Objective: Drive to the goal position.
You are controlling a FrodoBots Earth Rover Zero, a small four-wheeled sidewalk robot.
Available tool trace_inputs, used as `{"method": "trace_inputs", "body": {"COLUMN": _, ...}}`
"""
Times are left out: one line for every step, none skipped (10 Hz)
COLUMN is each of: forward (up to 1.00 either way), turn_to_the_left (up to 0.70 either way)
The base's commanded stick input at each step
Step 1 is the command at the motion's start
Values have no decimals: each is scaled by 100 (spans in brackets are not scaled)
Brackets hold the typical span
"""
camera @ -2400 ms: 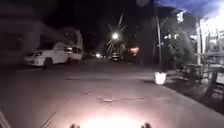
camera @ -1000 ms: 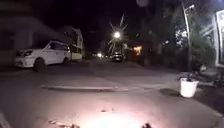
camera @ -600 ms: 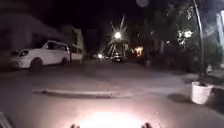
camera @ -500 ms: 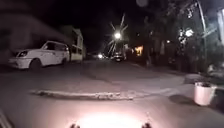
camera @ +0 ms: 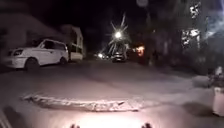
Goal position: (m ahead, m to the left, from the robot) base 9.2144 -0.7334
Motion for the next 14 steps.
{"method": "trace_inputs", "body": {"forward": 70, "turn_to_the_left": 0}}
{"method": "trace_inputs", "body": {"forward": 70, "turn_to_the_left": 0}}
{"method": "trace_inputs", "body": {"forward": 70, "turn_to_the_left": 0}}
{"method": "trace_inputs", "body": {"forward": 70, "turn_to_the_left": 0}}
{"method": "trace_inputs", "body": {"forward": 70, "turn_to_the_left": 0}}
{"method": "trace_inputs", "body": {"forward": 70, "turn_to_the_left": 0}}
{"method": "trace_inputs", "body": {"forward": 70, "turn_to_the_left": 0}}
{"method": "trace_inputs", "body": {"forward": 70, "turn_to_the_left": 0}}
{"method": "trace_inputs", "body": {"forward": 70, "turn_to_the_left": 0}}
{"method": "trace_inputs", "body": {"forward": 70, "turn_to_the_left": 0}}
{"method": "trace_inputs", "body": {"forward": 70, "turn_to_the_left": 0}}
{"method": "trace_inputs", "body": {"forward": 70, "turn_to_the_left": 0}}
{"method": "trace_inputs", "body": {"forward": 70, "turn_to_the_left": 0}}
{"method": "trace_inputs", "body": {"forward": 70, "turn_to_the_left": 0}}
